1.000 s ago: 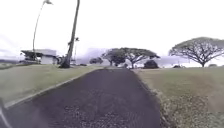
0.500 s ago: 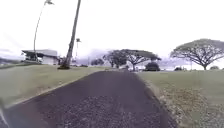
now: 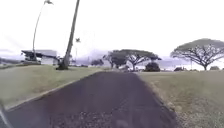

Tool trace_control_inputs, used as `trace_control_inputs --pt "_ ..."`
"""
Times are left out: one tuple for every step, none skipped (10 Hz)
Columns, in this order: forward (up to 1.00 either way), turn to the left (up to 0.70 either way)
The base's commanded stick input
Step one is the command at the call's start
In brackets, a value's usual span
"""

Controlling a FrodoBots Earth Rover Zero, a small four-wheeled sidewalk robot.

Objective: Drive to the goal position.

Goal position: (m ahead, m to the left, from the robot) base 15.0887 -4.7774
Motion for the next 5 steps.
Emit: trace_control_inputs --pt "0.70 0.00" --pt "0.70 0.00" --pt "0.70 0.00" --pt "0.70 0.00" --pt "0.70 0.00"
